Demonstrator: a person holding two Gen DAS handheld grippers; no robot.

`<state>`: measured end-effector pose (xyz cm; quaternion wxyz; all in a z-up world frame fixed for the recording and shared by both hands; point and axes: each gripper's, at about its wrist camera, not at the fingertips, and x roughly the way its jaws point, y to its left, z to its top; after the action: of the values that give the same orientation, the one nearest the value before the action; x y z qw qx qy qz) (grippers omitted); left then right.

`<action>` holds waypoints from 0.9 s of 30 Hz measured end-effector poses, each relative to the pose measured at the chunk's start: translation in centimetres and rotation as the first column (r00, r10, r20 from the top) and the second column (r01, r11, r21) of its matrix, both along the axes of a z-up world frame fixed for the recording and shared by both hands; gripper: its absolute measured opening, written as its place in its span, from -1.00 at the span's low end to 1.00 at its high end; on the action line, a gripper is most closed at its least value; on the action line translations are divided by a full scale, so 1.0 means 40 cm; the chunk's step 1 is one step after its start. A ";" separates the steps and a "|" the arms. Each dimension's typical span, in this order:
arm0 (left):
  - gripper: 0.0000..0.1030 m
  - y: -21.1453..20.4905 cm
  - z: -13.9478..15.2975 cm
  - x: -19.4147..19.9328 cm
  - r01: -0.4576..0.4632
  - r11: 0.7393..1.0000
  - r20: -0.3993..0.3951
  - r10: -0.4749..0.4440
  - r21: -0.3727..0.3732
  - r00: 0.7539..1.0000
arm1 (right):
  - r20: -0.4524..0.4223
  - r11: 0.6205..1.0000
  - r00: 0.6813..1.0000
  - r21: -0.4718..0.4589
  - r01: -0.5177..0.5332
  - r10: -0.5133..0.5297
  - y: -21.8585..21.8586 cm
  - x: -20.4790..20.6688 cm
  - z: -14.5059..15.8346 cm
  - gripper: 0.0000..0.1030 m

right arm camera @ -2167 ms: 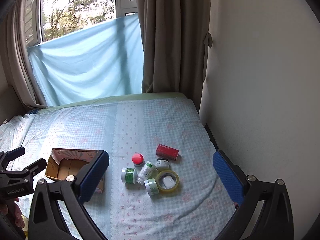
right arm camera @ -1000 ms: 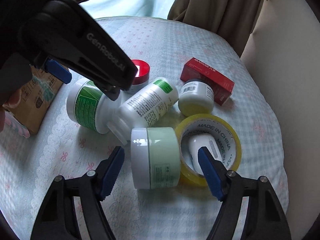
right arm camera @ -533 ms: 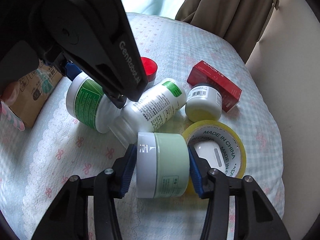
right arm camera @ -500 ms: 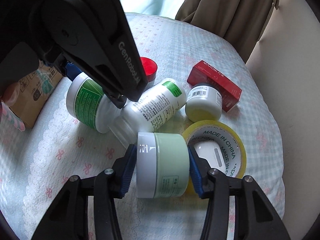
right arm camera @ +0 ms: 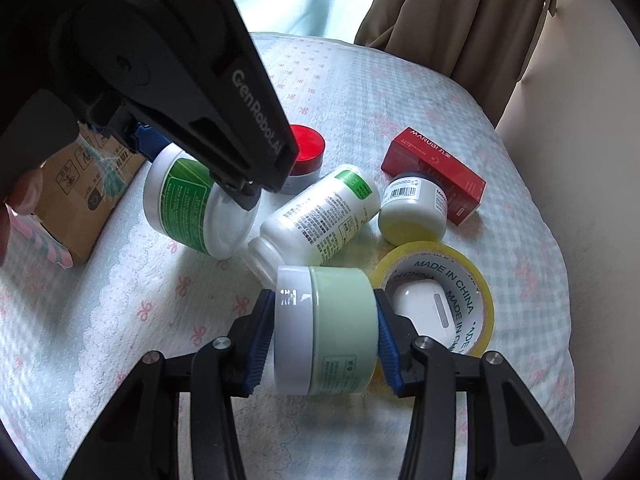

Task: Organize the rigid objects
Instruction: 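Carry both jars over the cardboard box and open both tools to drop them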

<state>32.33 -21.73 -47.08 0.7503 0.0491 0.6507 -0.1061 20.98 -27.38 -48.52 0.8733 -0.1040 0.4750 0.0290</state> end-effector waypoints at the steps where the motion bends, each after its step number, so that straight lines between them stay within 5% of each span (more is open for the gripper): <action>1: 0.07 0.002 0.014 -0.002 -0.004 1.000 0.006 0.004 -0.002 1.000 | 0.004 1.000 1.000 0.003 0.002 -0.002 0.000 -0.002 0.009 -0.16; 8: 0.07 0.052 0.147 -0.009 -0.042 0.999 0.081 0.045 -0.030 0.996 | 0.050 1.000 0.998 0.016 0.023 -0.024 -0.009 -0.007 0.127 -0.16; 15: 0.07 0.133 0.377 -0.034 -0.084 0.993 0.189 0.098 -0.080 0.977 | 0.103 1.000 0.994 0.024 0.015 -0.018 -0.002 0.001 0.338 -0.17; 27: 0.07 0.446 0.673 -0.139 -0.087 0.986 0.348 0.131 -0.140 0.928 | 0.109 0.997 0.993 0.071 0.037 -0.045 0.152 -0.012 0.683 -0.17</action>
<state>26.79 -3.89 -20.16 0.8619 -0.0149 0.4982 -0.0932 20.50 -21.31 -21.21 0.9017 -0.0653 0.4269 0.0217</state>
